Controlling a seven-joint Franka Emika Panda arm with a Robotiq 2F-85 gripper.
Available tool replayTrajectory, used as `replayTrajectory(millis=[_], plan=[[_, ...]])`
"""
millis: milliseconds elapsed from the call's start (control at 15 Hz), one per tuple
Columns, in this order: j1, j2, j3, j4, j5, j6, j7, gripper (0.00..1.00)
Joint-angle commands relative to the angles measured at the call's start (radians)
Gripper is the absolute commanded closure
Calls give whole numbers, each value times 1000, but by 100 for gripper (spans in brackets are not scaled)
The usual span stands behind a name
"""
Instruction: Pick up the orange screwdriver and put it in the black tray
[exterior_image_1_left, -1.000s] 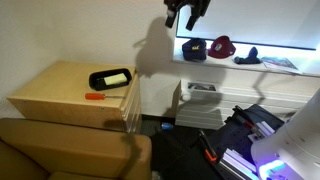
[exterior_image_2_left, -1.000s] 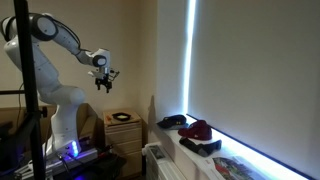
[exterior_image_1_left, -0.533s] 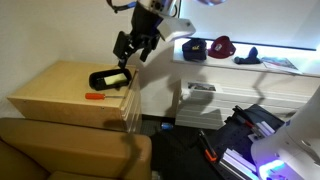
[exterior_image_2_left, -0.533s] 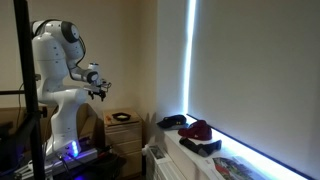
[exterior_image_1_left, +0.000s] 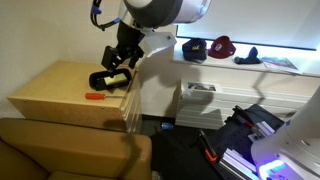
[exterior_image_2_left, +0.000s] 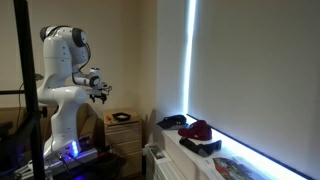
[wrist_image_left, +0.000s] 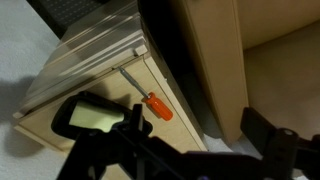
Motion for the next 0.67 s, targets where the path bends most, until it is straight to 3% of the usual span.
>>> replayTrajectory(millis=[0, 133, 467, 600], plan=[[-29, 167, 34, 66, -57, 90, -33, 0], [-37, 256, 35, 112, -172, 127, -19, 0], [177, 459, -244, 321, -574, 68, 92, 0], [225, 527, -292, 404, -610, 91, 145, 0]])
